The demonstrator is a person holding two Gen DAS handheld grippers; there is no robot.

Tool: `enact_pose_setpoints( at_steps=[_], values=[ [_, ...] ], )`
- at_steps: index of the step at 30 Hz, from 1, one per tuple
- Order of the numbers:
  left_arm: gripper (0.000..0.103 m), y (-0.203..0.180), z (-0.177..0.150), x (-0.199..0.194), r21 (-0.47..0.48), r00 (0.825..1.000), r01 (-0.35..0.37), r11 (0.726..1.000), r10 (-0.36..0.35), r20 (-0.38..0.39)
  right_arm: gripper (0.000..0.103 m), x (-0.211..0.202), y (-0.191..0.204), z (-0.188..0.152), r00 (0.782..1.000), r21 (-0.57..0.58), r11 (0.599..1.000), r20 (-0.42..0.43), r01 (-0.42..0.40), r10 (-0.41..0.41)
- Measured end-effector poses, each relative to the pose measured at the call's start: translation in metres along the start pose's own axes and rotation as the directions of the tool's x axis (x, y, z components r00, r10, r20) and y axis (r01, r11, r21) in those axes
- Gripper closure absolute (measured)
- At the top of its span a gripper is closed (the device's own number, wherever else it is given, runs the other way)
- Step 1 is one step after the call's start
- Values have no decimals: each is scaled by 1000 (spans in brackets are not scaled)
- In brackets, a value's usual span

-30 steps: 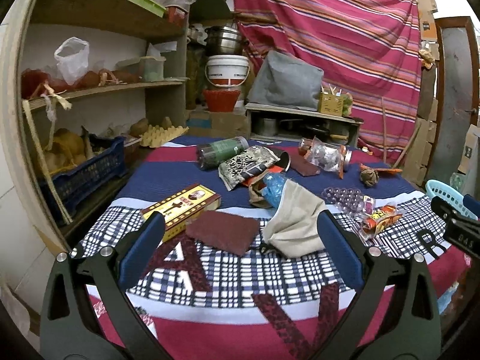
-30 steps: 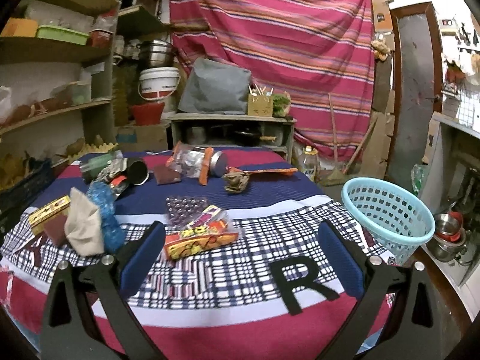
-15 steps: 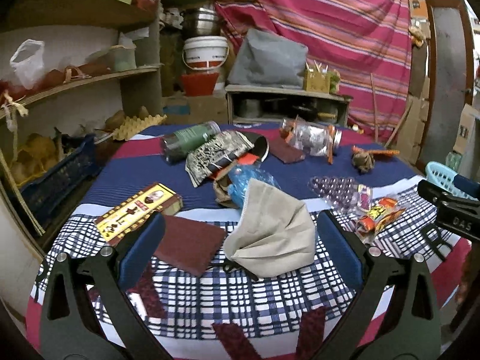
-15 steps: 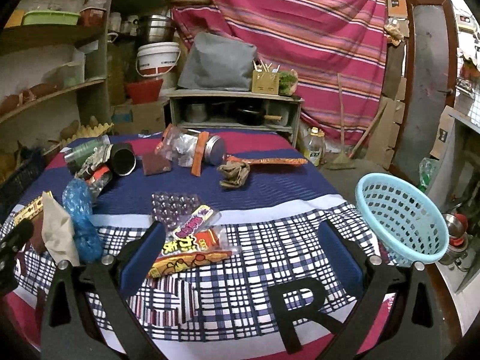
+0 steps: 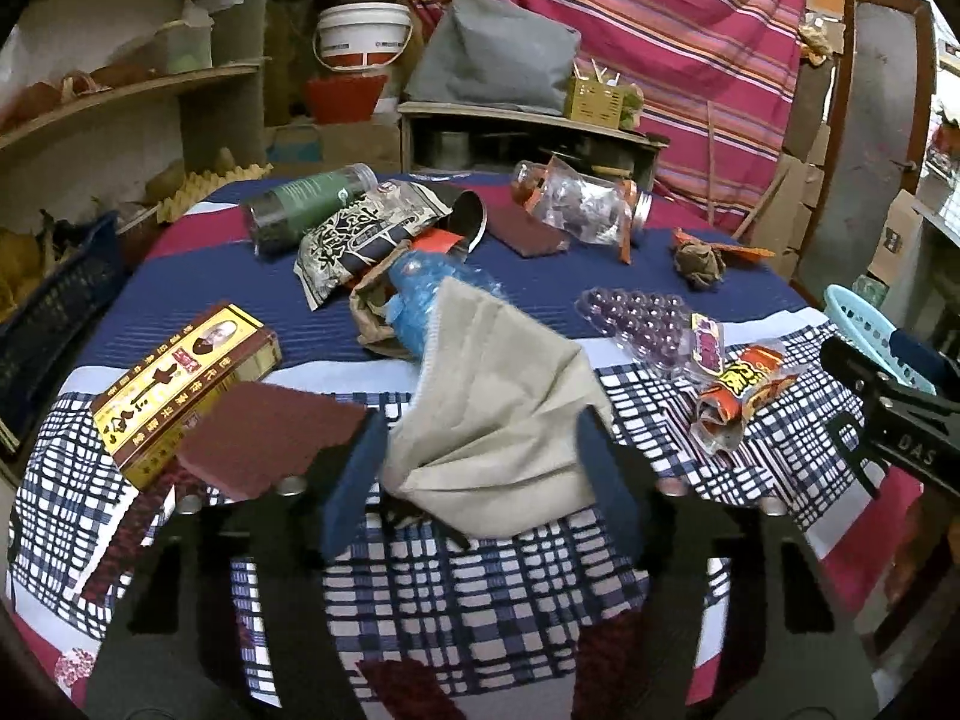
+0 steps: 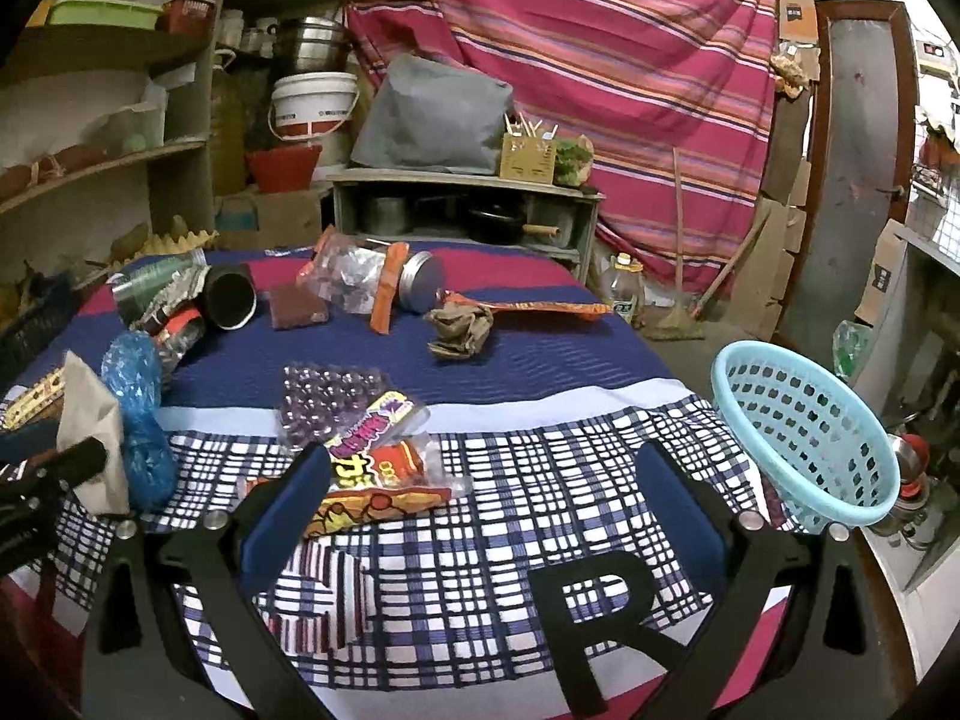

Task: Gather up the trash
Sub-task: 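Grasp the beige cloth mask with the left tool while the right tool approaches the orange snack wrapper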

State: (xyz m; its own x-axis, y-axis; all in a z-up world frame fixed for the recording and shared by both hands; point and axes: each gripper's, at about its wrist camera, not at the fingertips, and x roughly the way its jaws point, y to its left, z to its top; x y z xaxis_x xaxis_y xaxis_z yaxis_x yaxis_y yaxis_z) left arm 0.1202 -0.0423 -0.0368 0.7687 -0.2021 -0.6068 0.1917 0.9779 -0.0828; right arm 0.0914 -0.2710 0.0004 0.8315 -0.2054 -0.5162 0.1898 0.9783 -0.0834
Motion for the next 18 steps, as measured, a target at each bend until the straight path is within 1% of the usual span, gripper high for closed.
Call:
enact_pose_setpoints(
  at_steps=[1,3,4,5,6,8,13,18],
  values=[
    [53,-1,-1,-1,4,1000,2,1000,-2,-2,4,1,0,-1,1000,-1,1000,0,0,0],
    [70,0,-2,-2,11,1000,10,1000,-10,-7,4,2,0,-2,1000,-3,1000,-7,2,-2],
    [75,0,-2,-2,15,1000,12,1000,-12,-11,4,2,0,-3,1000,-3,1000,-9,4,-4],
    [89,1,-2,-4,15,1000,11,1000,-11,-16,4,2,0,-3,1000,-3,1000,-10,6,-6],
    [100,2,-1,-4,14,1000,10,1000,-10,-22,4,2,-1,-3,1000,-2,1000,-10,5,-5],
    [102,7,-1,-8,1,1000,13,1000,-13,-23,4,1,-2,-4,1000,3,1000,-7,4,-4],
    [103,19,3,-24,-19,1000,2,1000,-2,5,4,0,-3,-3,1000,10,1000,-4,3,-3],
    [103,22,6,-37,-16,999,-20,1000,20,33,4,-3,-4,-3,1000,13,1000,6,2,-2]
  ],
)
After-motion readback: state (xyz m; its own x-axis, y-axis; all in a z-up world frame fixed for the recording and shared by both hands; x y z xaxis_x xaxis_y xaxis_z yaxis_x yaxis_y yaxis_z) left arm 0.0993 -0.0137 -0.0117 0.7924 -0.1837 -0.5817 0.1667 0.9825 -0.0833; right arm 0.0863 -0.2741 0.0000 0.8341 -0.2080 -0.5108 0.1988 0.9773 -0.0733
